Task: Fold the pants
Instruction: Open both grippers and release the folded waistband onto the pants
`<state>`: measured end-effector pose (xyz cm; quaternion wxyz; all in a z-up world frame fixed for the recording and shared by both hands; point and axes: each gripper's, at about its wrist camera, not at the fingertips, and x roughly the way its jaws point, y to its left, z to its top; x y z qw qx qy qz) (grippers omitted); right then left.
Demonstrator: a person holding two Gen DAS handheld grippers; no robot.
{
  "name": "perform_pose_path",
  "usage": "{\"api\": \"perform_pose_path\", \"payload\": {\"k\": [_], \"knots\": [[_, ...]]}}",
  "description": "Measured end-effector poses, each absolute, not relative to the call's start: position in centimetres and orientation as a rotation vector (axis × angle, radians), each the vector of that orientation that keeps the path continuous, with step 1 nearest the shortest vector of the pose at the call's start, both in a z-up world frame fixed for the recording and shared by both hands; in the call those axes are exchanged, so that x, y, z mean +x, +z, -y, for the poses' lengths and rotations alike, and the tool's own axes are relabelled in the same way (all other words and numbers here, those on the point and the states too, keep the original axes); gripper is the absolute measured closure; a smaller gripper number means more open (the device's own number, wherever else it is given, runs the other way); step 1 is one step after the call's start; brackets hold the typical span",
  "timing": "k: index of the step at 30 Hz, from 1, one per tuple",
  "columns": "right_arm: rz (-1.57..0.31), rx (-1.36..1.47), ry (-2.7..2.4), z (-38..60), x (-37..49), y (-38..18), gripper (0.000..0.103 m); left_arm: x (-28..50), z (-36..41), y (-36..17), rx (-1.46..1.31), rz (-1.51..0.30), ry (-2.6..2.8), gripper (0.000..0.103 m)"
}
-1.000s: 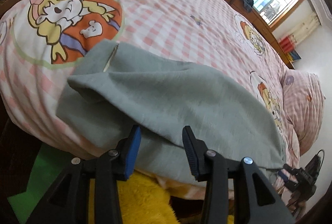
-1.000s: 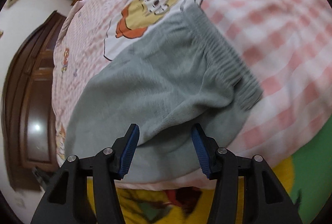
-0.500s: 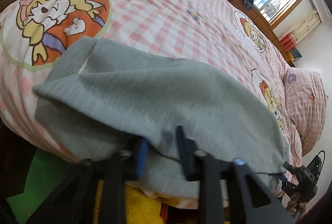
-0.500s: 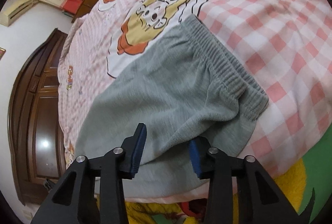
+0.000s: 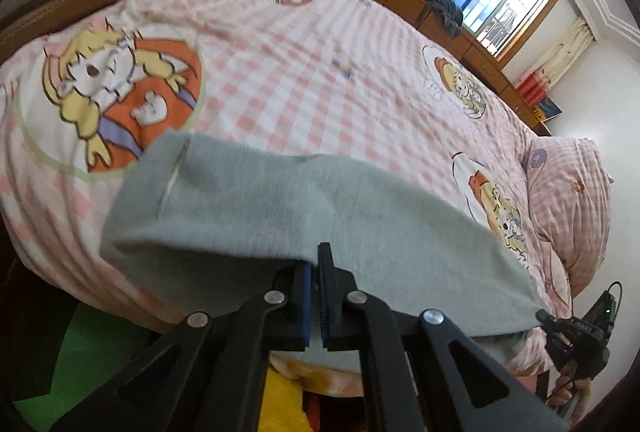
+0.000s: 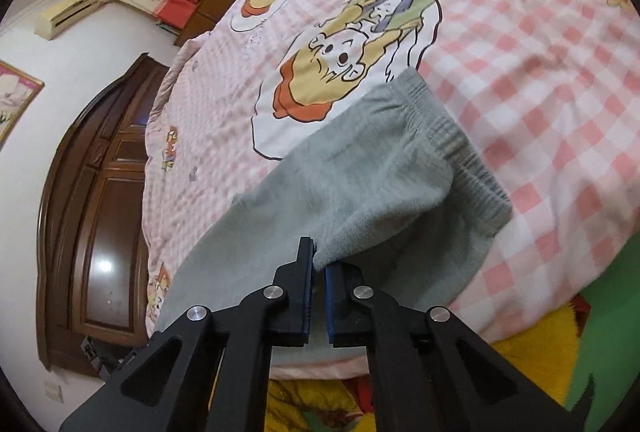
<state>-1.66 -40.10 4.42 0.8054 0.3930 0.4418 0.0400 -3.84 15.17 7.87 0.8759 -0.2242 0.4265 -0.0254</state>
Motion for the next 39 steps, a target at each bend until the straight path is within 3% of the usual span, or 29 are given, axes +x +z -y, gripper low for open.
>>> {"api": "perform_pose_path", "payload": {"k": [14,20,26,28,32,36,39], "knots": [[-1.083,0.732,0.016,39.3,-3.6,-0.8,0.097,-6.8,-15.8,4.2,-0.427,-0.963,-0.014,0.100],[-1.039,0.741,0.032,39.9,-4.2,0.6,0.098,-6.6,-15.3,2.7,-0.392,-0.999,0.008,0.100],[-1.131,0.699,0.014,39.7,-3.8,-0.8,0.096,-6.5,-15.8,3.0,-0.395,-1.004,-0.012,0.100],[-1.097,0.777,0.021,40.7,-4.4,-1.0,0.093,-6.5,-15.6,2.5,-0.396,-1.028,-0.010,0.099],[-1.023,0.820,-0.063,43.0,-5.6,-0.1,0.072,-7.2,-15.3,2.8,-0.373,-1.036,-0.005,0.094],[-0.947,0.890,-0.071,44.9,-5.6,0.4,0.072,-8.2,-14.9,4.2,-0.338,-1.012,-0.024,0.081],[-0.926,0.898,-0.084,45.3,-5.0,0.4,0.072,-8.3,-14.0,5.3,-0.298,-0.992,-0.035,0.080]]}}
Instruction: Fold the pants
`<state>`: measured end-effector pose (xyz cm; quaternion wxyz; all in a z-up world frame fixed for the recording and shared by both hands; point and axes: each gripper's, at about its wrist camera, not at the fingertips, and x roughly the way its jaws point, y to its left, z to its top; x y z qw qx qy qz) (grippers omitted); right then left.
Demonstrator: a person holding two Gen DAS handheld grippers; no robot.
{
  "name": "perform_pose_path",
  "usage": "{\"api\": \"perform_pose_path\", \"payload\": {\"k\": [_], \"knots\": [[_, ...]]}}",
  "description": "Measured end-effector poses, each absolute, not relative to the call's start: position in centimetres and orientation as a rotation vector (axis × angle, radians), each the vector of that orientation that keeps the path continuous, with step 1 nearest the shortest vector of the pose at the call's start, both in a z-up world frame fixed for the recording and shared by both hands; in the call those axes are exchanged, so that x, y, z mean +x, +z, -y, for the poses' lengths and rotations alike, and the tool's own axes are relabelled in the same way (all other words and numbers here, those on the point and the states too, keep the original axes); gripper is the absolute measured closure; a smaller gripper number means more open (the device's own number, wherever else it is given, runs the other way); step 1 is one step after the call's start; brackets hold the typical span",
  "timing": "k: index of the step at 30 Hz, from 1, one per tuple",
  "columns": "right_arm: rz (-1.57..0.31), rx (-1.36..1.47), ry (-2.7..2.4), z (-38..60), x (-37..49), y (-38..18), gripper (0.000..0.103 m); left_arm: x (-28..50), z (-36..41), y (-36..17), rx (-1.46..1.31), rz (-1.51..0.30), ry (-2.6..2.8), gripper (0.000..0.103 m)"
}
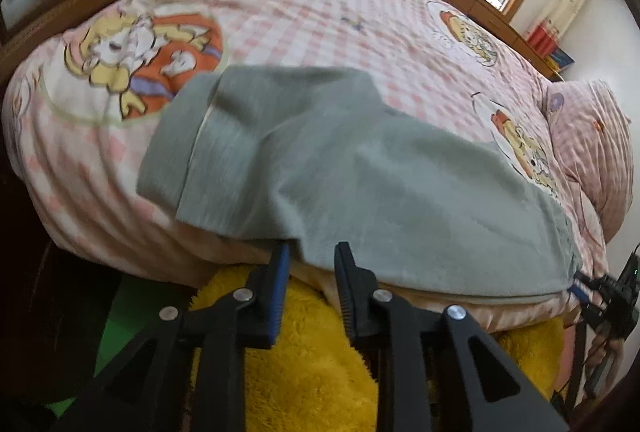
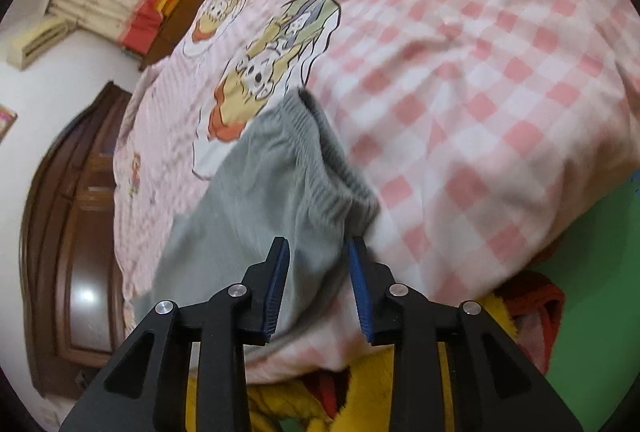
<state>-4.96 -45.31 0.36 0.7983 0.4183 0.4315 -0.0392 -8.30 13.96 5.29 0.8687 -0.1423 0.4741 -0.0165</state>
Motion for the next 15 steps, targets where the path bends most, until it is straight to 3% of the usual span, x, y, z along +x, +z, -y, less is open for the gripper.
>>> {"api": "perform_pose_path", "payload": {"k": [5,10,15], "knots": [[-0.981,0.777,-0.209,45.1,-4.5,-0.2,0.075,-8.0,-11.9,6.5,-0.274,-0.974,-0.090,0.078],[-0.933,0.665,-0.211,42.7,-6.6,3.6,0.075,-7.1,-9.5,6.9,-0.254,-0.987,-0.134,0.078],[-0.940,0.740,0.001,38.4,-7.2,4.8,0.075,-6.3,-5.6,6.9,-0.184,-0.995,-0.205,0.075]]}}
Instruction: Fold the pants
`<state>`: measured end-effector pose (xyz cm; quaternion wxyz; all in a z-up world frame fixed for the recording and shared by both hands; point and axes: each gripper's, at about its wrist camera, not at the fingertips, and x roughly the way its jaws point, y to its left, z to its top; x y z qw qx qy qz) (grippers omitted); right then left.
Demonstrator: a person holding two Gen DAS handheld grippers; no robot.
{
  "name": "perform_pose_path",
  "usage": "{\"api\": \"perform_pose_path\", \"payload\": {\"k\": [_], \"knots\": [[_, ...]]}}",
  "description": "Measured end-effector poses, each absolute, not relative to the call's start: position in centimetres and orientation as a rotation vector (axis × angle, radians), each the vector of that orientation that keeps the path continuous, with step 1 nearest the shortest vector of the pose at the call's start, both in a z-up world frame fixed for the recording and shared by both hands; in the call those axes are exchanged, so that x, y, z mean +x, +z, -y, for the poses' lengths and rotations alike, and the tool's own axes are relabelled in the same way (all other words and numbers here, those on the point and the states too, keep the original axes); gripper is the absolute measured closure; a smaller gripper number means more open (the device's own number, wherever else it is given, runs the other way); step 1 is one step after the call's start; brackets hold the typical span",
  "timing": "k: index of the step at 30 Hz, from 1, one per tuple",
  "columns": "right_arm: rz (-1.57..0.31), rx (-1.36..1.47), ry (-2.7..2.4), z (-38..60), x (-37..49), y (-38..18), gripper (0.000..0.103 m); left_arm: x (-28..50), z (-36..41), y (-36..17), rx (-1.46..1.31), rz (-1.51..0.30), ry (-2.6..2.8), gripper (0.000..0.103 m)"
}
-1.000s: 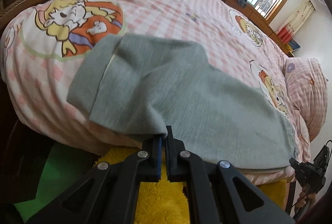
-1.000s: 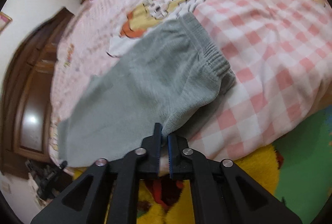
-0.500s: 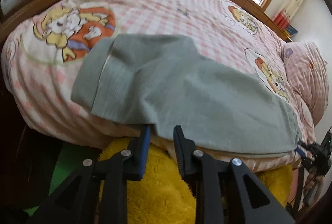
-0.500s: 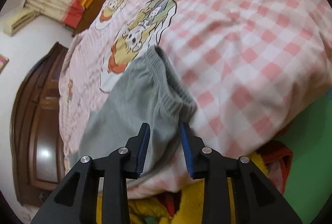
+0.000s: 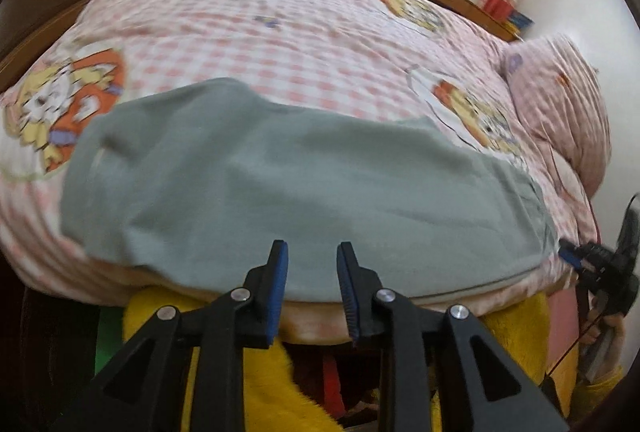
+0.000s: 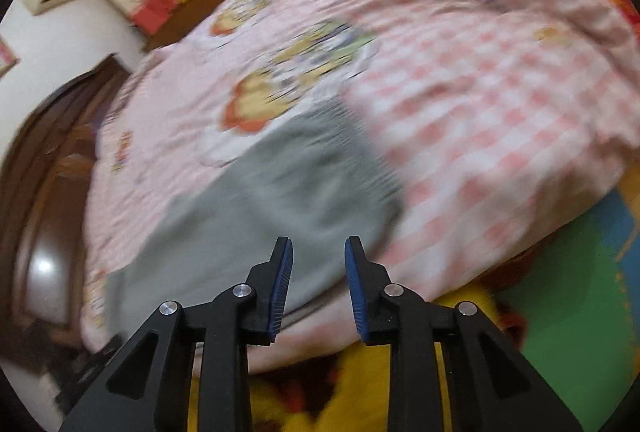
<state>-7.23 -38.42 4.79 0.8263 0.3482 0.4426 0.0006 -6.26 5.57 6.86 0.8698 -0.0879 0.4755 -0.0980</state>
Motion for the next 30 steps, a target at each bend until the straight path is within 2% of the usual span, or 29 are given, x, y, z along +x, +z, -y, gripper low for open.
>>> {"api": "perform_pose_path", "payload": {"k": [3,9,30], "knots": [[-1.017,0.850,0.166,35.4,-6.4,2.5,0.075,-5.8,-3.0,6.5,-0.161,-1.001,-0.263,0.071],[-1.100,0.965,0.273,32.4,-5.4,-1.1,0.075,-5.4,-0.3,4.9,-0.172,-1.046,-0.306,0.069],[-1.125,1.063,0.193,33.8,-4.9,-4.0,0.075,-7.1,5.6,3.7,-0.027,-1.056,-0.438,0.069]]}}
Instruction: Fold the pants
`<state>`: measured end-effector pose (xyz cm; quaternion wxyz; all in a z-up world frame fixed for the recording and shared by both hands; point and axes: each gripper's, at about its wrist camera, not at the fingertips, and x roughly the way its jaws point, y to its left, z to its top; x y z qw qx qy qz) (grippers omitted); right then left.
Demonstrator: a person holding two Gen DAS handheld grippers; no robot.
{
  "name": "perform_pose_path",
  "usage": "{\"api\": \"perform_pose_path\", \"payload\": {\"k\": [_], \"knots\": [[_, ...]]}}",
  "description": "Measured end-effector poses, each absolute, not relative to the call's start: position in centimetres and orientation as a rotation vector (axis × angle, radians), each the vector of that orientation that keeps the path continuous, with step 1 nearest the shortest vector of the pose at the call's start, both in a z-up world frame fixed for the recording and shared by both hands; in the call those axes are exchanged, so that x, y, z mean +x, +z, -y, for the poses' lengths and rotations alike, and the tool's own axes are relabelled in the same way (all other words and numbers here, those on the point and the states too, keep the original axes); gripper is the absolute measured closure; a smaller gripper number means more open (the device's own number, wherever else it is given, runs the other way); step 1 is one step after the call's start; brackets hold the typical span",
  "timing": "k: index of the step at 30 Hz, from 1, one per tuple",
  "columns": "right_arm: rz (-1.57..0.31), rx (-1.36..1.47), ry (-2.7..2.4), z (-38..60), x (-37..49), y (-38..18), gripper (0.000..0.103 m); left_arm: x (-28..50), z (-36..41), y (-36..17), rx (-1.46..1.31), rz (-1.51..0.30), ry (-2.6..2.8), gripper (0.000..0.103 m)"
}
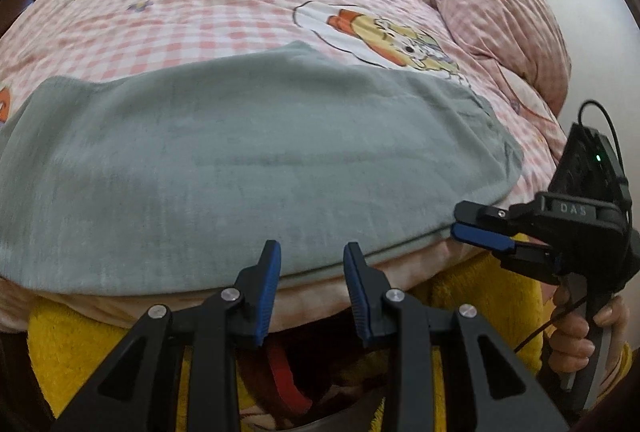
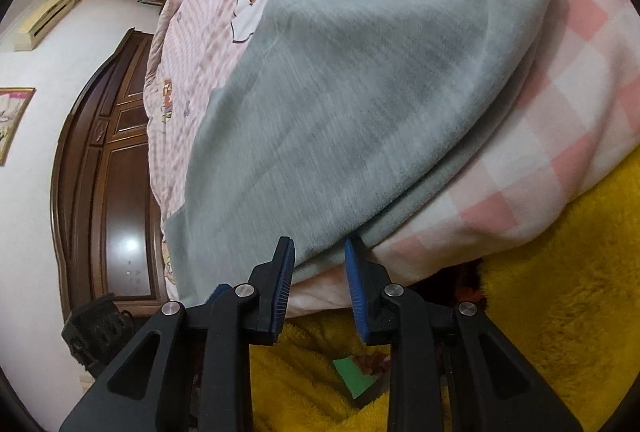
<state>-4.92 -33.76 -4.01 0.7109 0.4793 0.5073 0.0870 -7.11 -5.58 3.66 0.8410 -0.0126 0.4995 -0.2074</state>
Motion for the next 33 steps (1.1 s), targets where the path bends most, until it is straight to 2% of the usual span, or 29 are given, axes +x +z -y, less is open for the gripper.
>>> {"api": "perform_pose_path", "payload": {"k": [10,11,12,15,26,28,29,33], "knots": [[-1.052,1.040,0.195,34.3,-4.1,-2.4,0.075,-7.3,8.0,3.2,0.056,-1.072,-0.499,0.069],[-1.050,1.039,0.194,34.3,-4.1,-2.4,0.077,-7.3,8.3,3.2,0.063,-1.069,-0.505,0.068],[-1.047,1.036,0.193,34.3,-4.1,-2.3,0.086,-7.2,8.8,3.3,0.076,-1.064,-0.521,0.066],[-1.017,1.044,0.208,34.5,-4.3,-1.8,0.097,-7.2,10.0,3.2,0.107,-1.051,-0.556,0.062],[-0.983,1.026,0.242,34.6,-5.1,-0.7,0.100,-6.8,11.3,2.2,0.209,-0.968,-0.459,0.062],[-0.982,1.010,0.241,34.5,-5.4,-0.4,0.100,-6.8,10.8,2.4,0.215,-0.946,-0.438,0.087],[-0.983,1.002,0.240,34.5,-5.6,-0.3,0.100,-6.8,10.6,2.6,0.214,-0.944,-0.441,0.096],[-0.993,0.980,0.232,34.5,-6.2,-0.3,0.100,-7.7,10.2,3.6,0.213,-0.914,-0.466,0.097]]}}
